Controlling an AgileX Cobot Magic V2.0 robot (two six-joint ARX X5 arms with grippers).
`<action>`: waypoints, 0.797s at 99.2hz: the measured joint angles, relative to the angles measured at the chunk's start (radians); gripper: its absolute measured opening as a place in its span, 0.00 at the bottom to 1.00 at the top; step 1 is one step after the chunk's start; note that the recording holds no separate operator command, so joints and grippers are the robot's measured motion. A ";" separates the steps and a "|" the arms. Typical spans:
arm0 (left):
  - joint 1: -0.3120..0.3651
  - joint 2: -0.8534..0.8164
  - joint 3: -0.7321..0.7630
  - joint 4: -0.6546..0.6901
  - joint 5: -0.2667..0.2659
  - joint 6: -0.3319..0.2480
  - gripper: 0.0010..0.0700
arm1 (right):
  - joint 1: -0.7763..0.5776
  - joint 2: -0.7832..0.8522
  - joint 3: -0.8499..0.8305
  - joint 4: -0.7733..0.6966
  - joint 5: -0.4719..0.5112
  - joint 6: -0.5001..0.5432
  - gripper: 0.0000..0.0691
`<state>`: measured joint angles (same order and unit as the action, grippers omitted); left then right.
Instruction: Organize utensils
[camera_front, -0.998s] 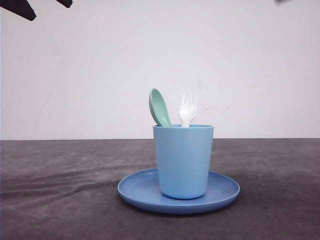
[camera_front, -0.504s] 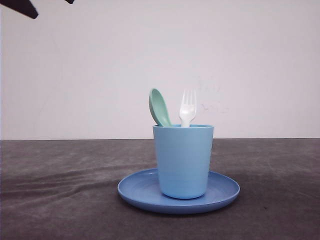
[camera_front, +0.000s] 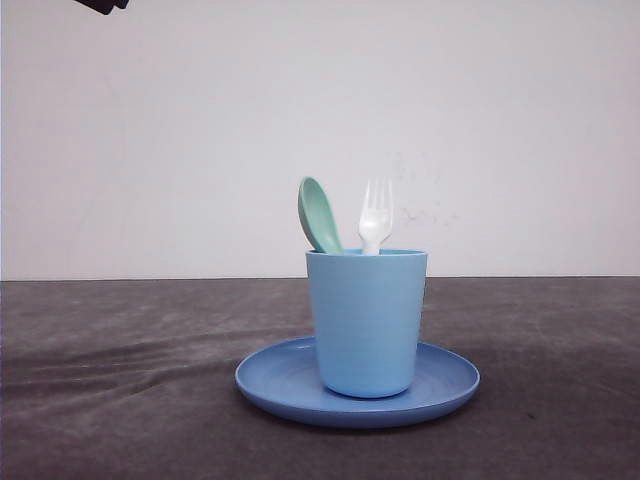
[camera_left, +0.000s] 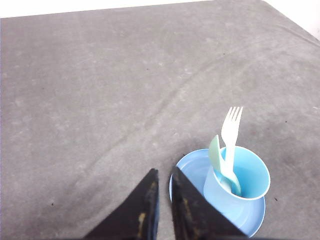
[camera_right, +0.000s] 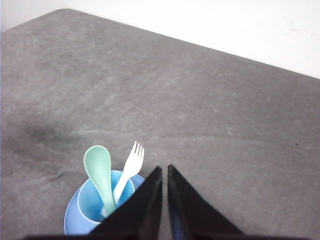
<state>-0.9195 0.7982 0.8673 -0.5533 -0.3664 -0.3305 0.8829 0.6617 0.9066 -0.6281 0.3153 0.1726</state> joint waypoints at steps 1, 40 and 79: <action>0.000 0.000 0.000 0.000 0.000 0.000 0.02 | 0.000 0.000 0.000 0.000 0.000 0.000 0.02; 0.000 0.000 0.000 0.000 0.000 0.000 0.02 | 0.000 0.000 0.000 0.000 0.000 0.000 0.02; 0.132 -0.063 0.000 -0.013 -0.052 0.129 0.02 | 0.000 0.000 0.000 0.000 0.000 0.000 0.02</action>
<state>-0.7876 0.7353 0.8673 -0.5663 -0.4187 -0.2012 0.8829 0.6613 0.9066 -0.6277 0.3153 0.1726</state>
